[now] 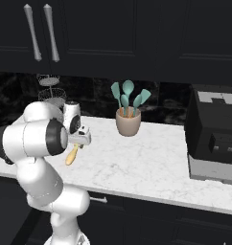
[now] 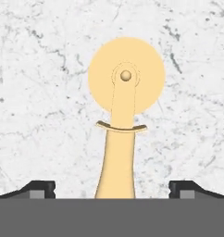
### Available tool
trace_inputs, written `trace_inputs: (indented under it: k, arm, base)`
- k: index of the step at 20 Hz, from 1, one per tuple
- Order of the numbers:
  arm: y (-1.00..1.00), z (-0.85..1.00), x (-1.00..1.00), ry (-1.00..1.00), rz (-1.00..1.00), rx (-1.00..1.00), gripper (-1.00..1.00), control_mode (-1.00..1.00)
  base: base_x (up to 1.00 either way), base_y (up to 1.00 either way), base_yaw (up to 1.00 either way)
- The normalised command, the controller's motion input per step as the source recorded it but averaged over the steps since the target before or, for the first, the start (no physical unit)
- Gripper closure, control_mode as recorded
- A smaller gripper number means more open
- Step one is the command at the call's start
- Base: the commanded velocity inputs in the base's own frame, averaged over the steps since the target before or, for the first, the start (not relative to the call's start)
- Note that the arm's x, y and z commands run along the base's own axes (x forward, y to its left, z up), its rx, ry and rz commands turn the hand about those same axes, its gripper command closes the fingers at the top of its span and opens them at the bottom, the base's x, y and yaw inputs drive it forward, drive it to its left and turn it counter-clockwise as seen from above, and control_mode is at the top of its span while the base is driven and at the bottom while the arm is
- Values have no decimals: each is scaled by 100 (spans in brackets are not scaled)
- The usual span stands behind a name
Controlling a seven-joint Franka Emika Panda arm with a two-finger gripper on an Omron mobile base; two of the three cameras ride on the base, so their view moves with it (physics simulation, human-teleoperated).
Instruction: Pick the pizza cutter from the drawer and place it on the counter.
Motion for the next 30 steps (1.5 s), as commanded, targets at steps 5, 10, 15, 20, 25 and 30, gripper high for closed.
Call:
trace_inputs:
  k: [5, 10, 15, 20, 25, 30]
  arm:
    - [0, 77, -82, -19, 1, 0, -100, -100]
    - [0, 99, -81, -6, 1, 0, -100, -100]
    - [-10, 100, -100, 0, 0, 0, -100, -100]
    - [-36, 82, -93, 0, 0, 0, -100, -100]
    - [-29, 72, -52, 0, 0, 0, -100, -100]
    - [-5, 58, -37, 0, 0, 0, -100, -100]
  base:
    - [0, 0, 0]
    - [0, 0, 0]
    - [0, 0, 0]
    - [0, 0, 0]
    - [0, 0, 0]
    - [0, 0, 0]
